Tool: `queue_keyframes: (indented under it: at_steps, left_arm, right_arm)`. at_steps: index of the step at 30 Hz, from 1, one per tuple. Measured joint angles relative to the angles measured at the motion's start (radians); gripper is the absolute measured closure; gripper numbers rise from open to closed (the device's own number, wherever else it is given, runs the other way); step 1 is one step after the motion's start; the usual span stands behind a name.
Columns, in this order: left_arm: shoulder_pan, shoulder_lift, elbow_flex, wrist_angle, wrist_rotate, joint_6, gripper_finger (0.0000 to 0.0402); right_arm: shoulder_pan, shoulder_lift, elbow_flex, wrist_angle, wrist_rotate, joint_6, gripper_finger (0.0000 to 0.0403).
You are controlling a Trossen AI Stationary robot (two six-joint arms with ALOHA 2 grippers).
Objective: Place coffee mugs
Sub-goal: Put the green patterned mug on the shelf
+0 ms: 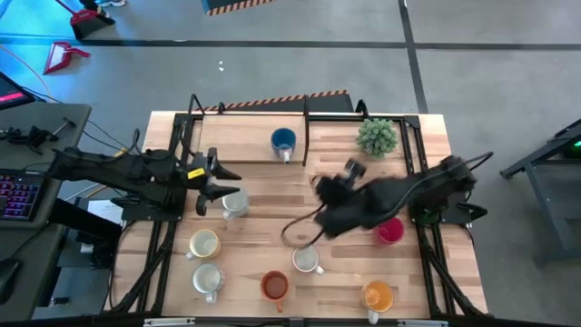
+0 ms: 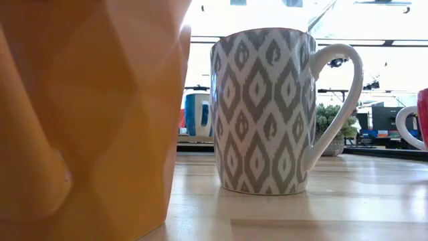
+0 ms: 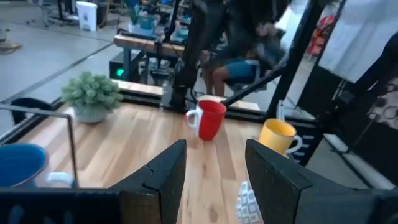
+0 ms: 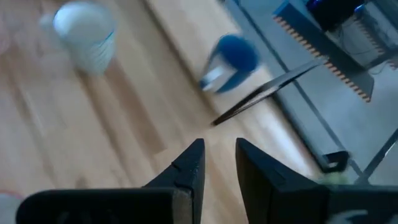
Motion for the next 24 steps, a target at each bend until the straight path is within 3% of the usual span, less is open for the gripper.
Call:
queue_keyframes:
  at_steps: [3, 6, 9, 17, 20, 24]
  left_arm:
    - [0.000, 0.002, 0.005, -0.030, -0.017, 0.000, 0.0245]
    - [0.000, 0.012, 0.005, -0.062, -0.035, -0.020, 0.0245]
    - [0.000, 0.030, 0.005, -0.061, -0.046, -0.027, 0.0245]
    - [0.000, 0.084, 0.005, -0.003, -0.091, -0.051, 0.0245]
    - [0.000, 0.106, 0.005, 0.024, -0.121, -0.052, 0.0245]
    - [0.000, 0.143, 0.005, 0.028, -0.151, -0.043, 0.0245]
  right_arm:
    - [-0.019, -0.122, -0.031, 0.011, 0.010, -0.046, 0.0336]
    - [-0.032, -0.267, -0.146, 0.098, -0.017, -0.120, 0.0336]
    - [-0.050, -0.447, -0.354, 0.324, -0.100, -0.211, 0.0336]
    - [-0.123, -0.869, -1.017, 1.125, -0.471, -0.438, 0.0336]
    - [-0.144, -0.958, -1.193, 1.250, -0.537, -0.438, 0.0336]
    - [-0.155, -1.010, -1.375, 1.388, -0.551, -0.437, 0.0336]
